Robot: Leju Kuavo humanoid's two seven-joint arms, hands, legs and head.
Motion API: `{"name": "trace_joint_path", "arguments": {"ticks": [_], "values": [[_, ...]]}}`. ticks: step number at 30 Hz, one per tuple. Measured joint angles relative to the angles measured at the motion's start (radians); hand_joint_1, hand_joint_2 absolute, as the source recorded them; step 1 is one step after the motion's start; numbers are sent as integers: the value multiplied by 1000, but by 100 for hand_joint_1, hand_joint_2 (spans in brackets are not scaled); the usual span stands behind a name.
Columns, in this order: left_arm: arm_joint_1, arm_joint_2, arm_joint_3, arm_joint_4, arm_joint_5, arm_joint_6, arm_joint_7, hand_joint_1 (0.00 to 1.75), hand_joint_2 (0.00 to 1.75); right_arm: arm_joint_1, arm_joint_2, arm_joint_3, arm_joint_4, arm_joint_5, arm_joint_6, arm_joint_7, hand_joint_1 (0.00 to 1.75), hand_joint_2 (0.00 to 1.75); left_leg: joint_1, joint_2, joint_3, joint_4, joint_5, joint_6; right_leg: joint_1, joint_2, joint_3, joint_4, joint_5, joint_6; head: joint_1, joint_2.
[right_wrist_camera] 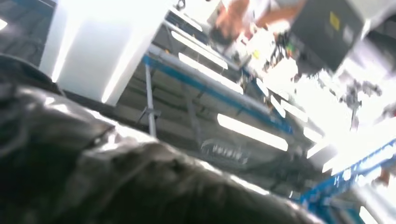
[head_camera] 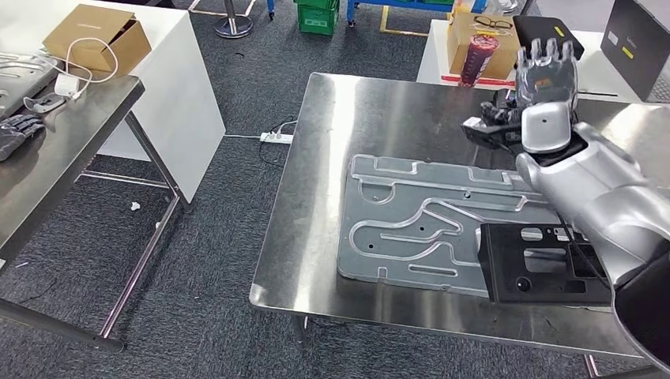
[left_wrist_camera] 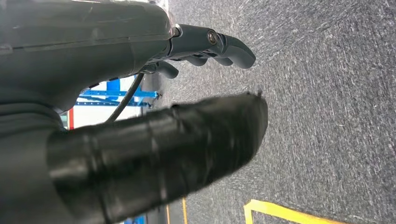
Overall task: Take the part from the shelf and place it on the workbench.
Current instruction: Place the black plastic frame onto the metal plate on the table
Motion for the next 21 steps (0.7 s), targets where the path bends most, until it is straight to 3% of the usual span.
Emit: {"name": "trace_joint_path", "arguments": {"ticks": [4,9,16,21], "values": [[1,0,3,0,10,3,-3,0,0,-118,10,-61,-50,3,5,-46,0,0,0,0,0,-1,0,0,0,0,-1,1,-1,0,0,0],[7,0,15,0,25,10,-11,0,0,-245,1,-201,-186,-7,111,-97,0,0,0,0,0,-2,-1,-3,0,1,-2,1,-3,-2,0,0],[7,-1,25,0,25,11,-13,0,0,-262,-5,-316,-291,44,123,-102,0,0,0,0,0,-2,-2,-3,0,1,-2,1,-3,-2,0,0],[7,-1,31,0,35,1,-12,0,0,-264,-6,-384,-340,0,141,-148,0,0,0,1,0,-2,-1,-3,-1,2,-2,1,-2,-1,0,0]]}}
